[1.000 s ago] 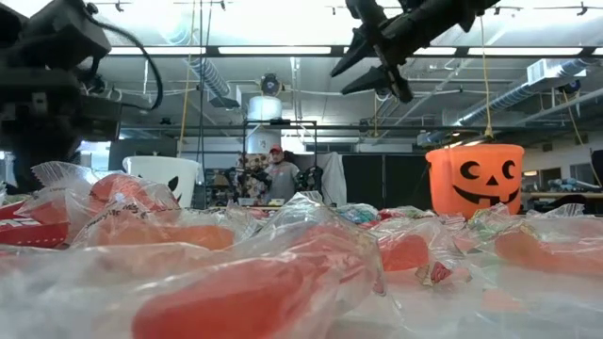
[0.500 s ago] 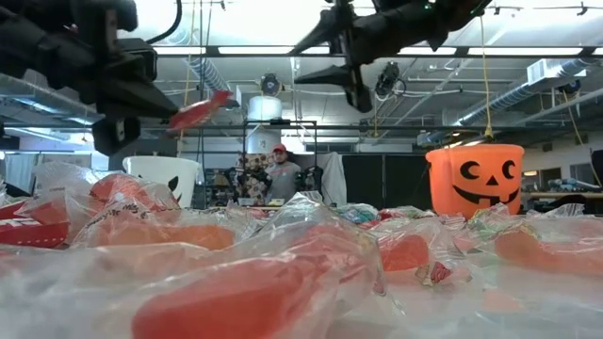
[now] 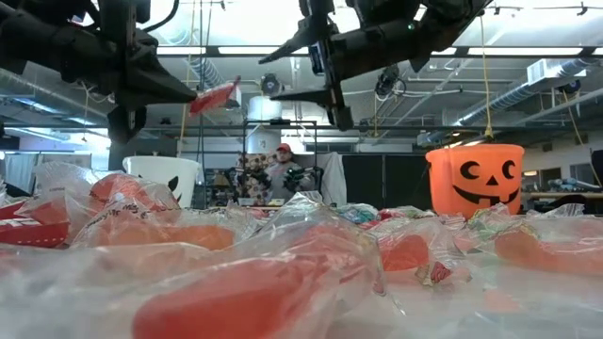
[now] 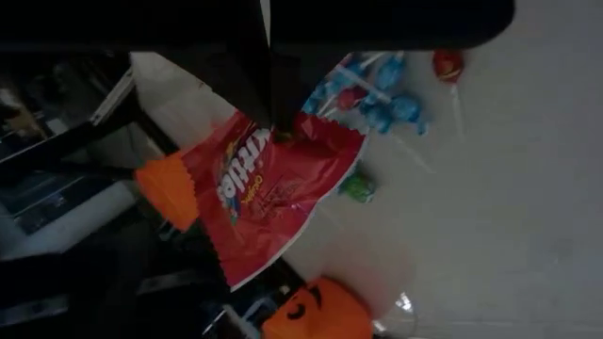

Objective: Sort candy by brand, put in halloween buckets
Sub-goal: Put the red candy into the top orange bucket

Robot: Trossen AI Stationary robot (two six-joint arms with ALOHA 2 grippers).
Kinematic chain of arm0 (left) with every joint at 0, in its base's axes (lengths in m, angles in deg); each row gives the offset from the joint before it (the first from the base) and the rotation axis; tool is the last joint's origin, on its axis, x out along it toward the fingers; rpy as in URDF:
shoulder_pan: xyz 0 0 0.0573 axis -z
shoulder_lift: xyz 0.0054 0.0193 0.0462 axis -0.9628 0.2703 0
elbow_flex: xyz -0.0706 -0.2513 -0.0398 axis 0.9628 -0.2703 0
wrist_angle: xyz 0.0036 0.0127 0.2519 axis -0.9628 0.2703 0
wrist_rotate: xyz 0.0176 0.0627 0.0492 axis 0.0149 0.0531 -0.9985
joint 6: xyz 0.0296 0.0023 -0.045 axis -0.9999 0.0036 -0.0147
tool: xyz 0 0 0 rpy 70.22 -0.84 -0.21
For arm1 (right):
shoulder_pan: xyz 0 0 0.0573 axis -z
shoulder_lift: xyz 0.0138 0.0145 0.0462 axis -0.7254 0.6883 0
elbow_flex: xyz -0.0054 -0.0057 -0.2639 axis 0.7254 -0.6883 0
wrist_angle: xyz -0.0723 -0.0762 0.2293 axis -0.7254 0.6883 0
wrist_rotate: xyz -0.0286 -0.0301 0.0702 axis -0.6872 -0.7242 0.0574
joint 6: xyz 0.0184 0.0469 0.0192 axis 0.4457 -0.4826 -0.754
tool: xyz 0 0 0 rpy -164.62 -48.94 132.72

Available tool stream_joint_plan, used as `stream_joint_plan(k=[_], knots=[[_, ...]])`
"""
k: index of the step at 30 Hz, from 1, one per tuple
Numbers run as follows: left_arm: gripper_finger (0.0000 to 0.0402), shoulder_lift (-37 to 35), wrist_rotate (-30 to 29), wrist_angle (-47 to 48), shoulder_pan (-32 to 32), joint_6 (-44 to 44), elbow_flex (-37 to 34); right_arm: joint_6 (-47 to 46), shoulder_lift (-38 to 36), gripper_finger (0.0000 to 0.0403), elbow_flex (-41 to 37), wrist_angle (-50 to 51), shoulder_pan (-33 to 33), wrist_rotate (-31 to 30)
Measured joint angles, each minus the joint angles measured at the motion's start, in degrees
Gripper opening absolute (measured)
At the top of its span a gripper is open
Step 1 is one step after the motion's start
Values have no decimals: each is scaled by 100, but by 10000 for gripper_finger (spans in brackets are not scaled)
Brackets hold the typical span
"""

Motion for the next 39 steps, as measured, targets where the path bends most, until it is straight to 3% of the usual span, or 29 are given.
stream_joint_plan(k=[8, 22, 28, 33, 39], knots=[[1, 169, -53, -164, -14, -4, 1, 21, -13, 188, 2, -437, 59, -198], [1, 1417, -76, -1982, -249, -6, 53, 122, -13, 171, 3, -288, 201, 7], [1, 1877, -18, -1972, -256, -199, 440, 185, -13, 118, 2, -201, 197, 33], [5, 2035, 64, -1969, -253, -385, 679, 407, -15, 21, 4, -139, 199, 55], [47, 1722, 63, -1975, -278, -411, 705, 696, -446, 6, 4, 597, 181, -927]])
